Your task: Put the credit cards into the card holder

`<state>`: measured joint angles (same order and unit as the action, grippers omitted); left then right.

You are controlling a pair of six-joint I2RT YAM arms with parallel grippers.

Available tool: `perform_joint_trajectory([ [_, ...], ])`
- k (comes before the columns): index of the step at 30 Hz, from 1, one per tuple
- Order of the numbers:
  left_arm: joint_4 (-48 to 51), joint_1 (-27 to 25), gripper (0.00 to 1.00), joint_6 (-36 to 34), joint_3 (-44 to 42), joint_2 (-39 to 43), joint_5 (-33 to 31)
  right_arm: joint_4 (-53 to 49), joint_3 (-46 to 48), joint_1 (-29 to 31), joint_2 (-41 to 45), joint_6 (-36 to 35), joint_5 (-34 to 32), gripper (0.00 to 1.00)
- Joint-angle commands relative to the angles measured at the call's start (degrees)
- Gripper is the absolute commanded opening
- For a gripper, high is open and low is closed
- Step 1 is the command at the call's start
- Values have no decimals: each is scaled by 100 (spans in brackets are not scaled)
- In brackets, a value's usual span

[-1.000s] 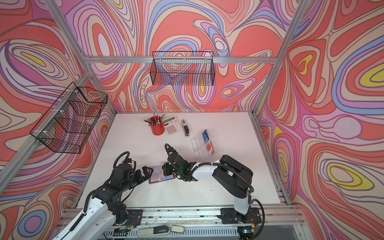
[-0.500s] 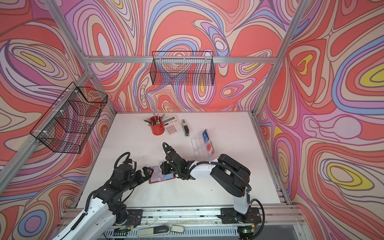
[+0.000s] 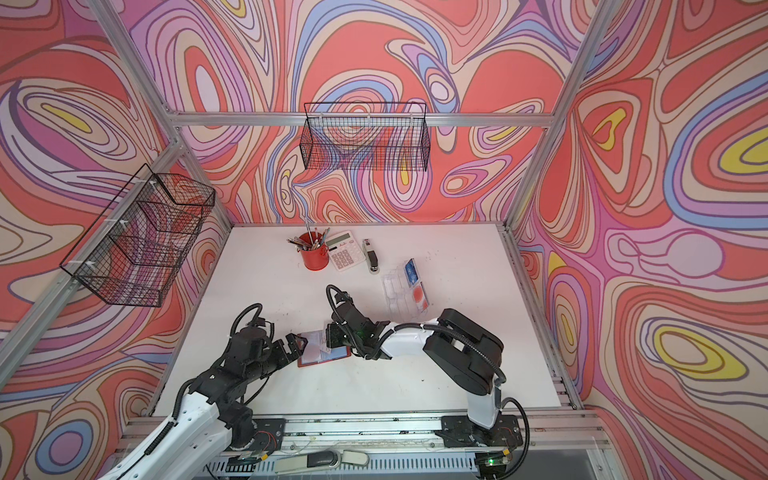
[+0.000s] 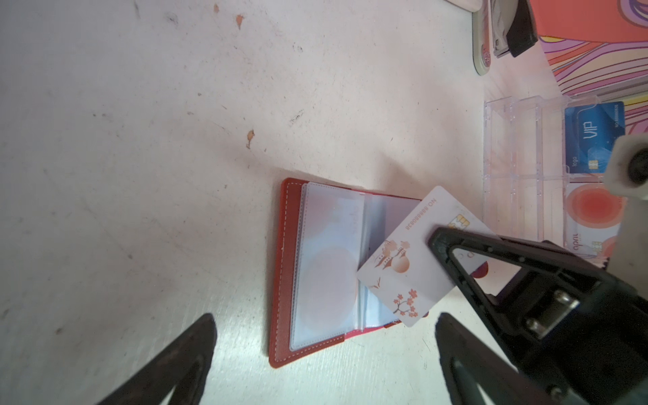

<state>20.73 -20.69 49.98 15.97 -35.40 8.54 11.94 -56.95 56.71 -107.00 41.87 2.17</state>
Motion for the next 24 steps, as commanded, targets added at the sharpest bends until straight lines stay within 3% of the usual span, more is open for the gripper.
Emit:
perform_joint_trajectory([
  [1, -87, -6, 99, 56, -34, -38, -98, -206, -9, 7, -21, 49, -85, 0],
  [24, -416, -12, 99, 48, -61, -479, -54, 190, 173, 4, -231, 506, 519, 0],
])
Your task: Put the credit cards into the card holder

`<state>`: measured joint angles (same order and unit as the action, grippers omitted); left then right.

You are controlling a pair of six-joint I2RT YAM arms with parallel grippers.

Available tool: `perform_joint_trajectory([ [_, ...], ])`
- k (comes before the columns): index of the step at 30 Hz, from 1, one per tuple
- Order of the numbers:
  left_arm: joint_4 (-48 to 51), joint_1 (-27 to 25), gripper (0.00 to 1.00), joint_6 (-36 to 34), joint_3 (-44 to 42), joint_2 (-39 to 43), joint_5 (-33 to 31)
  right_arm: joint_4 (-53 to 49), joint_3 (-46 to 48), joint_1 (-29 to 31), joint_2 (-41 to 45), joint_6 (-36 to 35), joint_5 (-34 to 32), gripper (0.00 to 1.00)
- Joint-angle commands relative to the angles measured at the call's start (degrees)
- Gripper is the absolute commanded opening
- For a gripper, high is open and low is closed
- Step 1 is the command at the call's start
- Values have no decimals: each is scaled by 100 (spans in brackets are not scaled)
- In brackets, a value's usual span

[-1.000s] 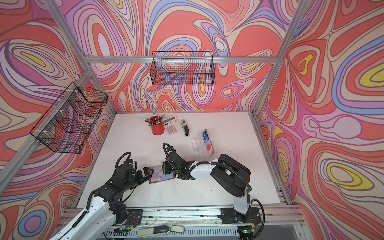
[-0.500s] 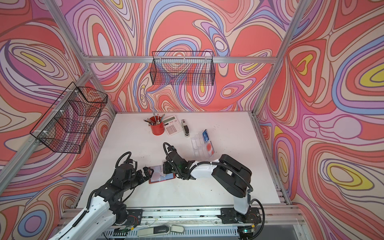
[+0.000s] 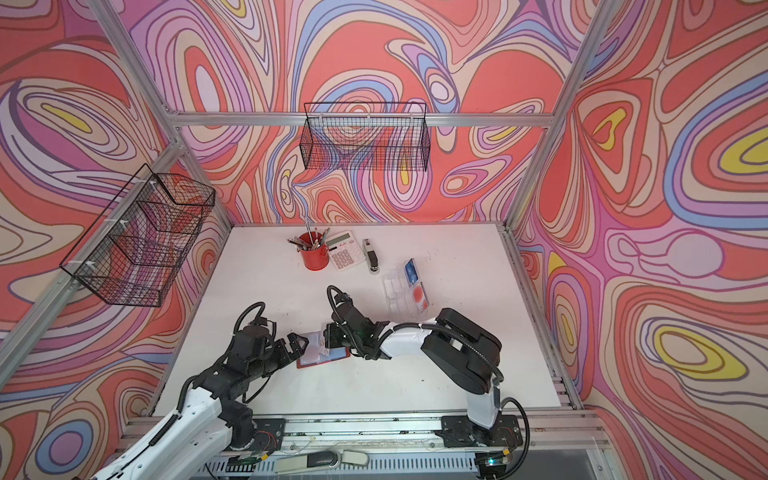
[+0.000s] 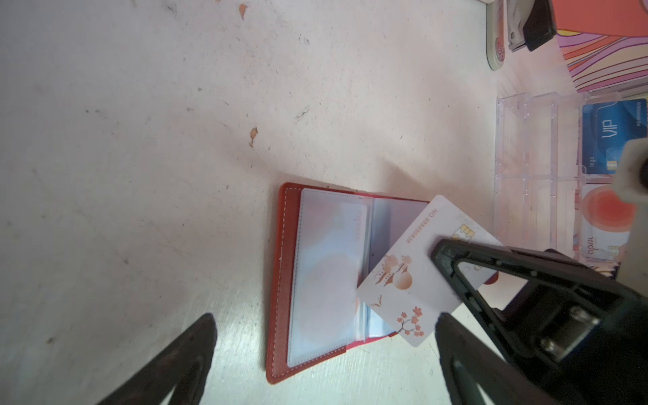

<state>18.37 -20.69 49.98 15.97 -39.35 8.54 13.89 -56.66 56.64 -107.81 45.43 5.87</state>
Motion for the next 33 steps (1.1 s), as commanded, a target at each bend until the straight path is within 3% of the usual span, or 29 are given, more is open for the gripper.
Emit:
perform_joint_trajectory([
  [1, -195, -7, 99, 52, -59, -119, -54, -1, 147, 11, -152, 156, 162, 0],
  [33, -668, -12, 99, 117, -220, -474, -40, 861, 288, -150, -732, 643, 983, 0],
])
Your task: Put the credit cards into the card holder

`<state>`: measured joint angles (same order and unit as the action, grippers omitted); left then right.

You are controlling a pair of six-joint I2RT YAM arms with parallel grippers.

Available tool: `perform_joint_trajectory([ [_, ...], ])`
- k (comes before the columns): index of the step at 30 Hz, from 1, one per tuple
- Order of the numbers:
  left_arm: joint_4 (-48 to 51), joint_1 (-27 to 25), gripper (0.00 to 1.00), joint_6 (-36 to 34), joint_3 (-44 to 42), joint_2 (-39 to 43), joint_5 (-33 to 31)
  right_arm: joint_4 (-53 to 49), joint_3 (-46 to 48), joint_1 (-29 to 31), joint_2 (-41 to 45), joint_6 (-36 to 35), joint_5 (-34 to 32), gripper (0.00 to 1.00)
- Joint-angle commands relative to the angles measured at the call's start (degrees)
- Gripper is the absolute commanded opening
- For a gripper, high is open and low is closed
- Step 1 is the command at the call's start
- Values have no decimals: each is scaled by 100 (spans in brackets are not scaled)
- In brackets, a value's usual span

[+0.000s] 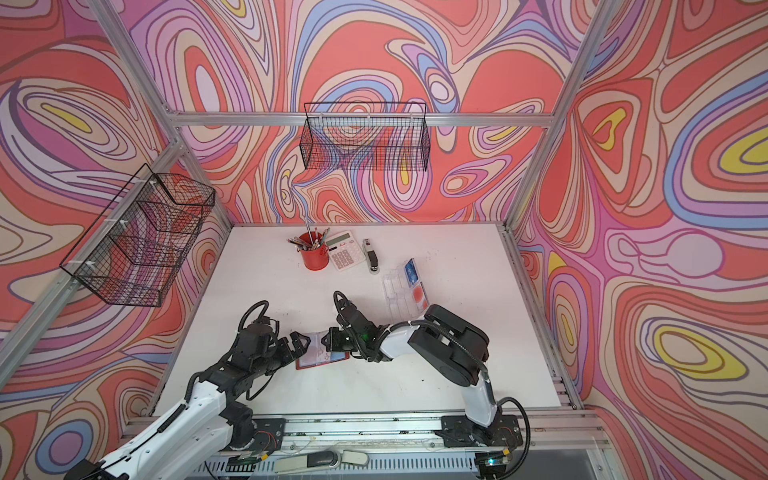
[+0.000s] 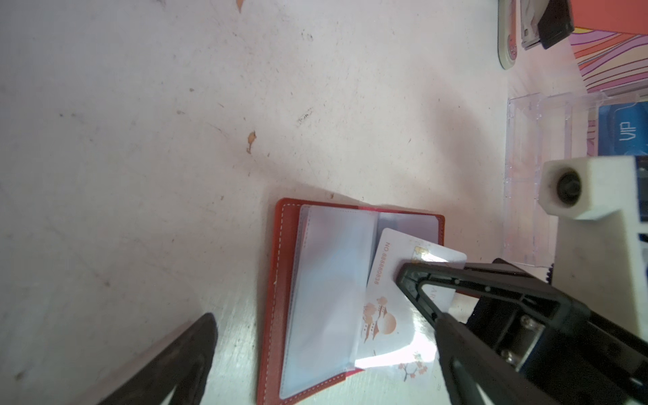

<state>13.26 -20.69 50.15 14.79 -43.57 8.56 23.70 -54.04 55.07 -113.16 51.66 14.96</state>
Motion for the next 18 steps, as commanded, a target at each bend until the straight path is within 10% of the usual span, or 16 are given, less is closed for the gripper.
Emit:
perform_joint_trajectory([
  [1, -210, -6, 99, 122, -124, -71, -35, -120, 6, 7, -216, 7, 94, 0],
  [18, -839, -7, 98, 162, -228, -804, 116, 357, -6, 8, -323, -32, 410, 0],
])
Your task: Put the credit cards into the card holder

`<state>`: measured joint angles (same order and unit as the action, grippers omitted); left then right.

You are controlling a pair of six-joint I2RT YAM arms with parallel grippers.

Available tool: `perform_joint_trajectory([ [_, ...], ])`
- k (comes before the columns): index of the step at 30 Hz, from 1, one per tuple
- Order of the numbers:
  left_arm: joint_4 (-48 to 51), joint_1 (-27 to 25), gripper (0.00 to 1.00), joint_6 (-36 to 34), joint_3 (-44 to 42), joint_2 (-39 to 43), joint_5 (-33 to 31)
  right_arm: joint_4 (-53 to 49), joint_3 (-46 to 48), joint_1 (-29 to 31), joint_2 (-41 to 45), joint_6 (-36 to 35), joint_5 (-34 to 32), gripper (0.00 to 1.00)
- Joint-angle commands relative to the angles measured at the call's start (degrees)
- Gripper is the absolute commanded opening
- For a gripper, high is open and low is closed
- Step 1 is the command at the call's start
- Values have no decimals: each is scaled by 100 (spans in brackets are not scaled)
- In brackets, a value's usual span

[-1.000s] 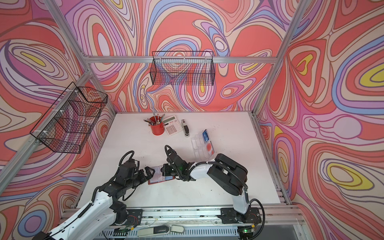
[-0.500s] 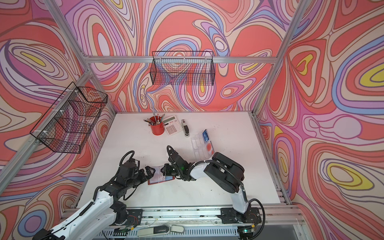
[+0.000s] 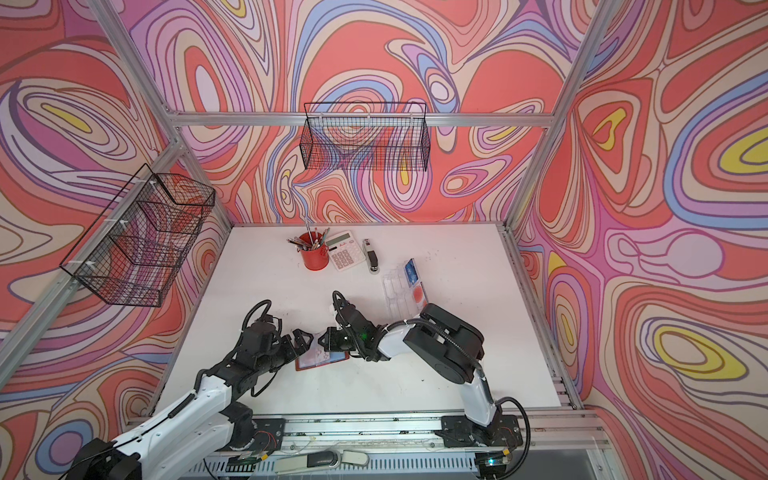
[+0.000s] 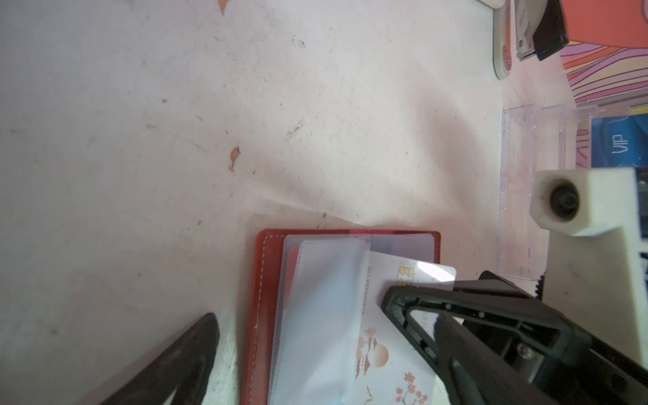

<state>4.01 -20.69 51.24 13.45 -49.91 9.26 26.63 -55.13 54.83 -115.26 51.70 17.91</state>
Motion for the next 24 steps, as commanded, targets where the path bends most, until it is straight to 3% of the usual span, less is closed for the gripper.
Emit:
perform_joint_trajectory([
  [1, 67, -7, 98, 52, -90, -193, 46, 107, 116, 34, -118, -38, 125, 0],
  [24, 250, -9, 97, 26, -171, -41, -172, 888, 301, 26, -214, 301, 497, 0],
])
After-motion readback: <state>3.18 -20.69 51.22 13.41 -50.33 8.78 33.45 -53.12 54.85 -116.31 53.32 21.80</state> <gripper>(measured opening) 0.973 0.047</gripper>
